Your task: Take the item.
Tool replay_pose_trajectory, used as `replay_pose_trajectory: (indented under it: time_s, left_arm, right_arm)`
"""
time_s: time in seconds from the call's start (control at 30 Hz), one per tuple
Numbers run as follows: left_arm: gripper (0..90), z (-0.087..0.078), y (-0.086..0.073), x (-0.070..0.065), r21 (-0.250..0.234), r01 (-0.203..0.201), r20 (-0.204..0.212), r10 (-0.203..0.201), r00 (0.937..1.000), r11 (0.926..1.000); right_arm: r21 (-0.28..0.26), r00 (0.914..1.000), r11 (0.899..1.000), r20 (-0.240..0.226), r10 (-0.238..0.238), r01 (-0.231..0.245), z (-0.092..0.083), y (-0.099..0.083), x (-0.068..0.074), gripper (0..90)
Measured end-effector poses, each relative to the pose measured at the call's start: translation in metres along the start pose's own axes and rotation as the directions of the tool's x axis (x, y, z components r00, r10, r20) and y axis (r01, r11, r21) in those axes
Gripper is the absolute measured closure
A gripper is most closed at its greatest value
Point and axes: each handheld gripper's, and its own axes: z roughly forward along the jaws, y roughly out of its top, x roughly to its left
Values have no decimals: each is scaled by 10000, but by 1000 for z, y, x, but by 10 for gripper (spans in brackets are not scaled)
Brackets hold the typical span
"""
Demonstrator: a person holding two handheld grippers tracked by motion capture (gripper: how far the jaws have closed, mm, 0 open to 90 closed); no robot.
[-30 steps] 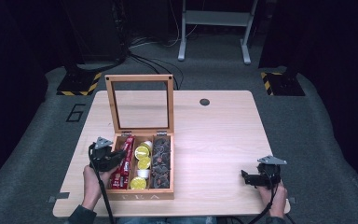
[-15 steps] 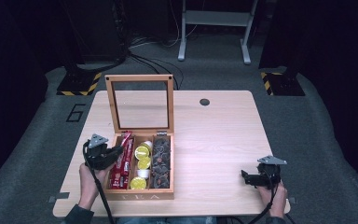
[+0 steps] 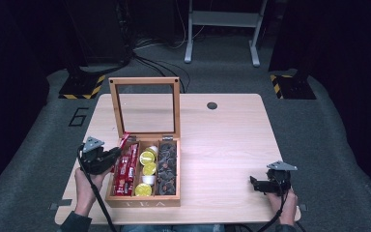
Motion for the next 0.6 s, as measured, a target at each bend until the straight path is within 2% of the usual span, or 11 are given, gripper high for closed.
replay_pose_trajectory:
  time_s: [0.6]
  left_arm:
    - [831,-12,0,20,-181,72,-460,-81,9989,9998]
  right_arm:
    - [27,10000,10000,-11,-31,31,0,0,0,34]
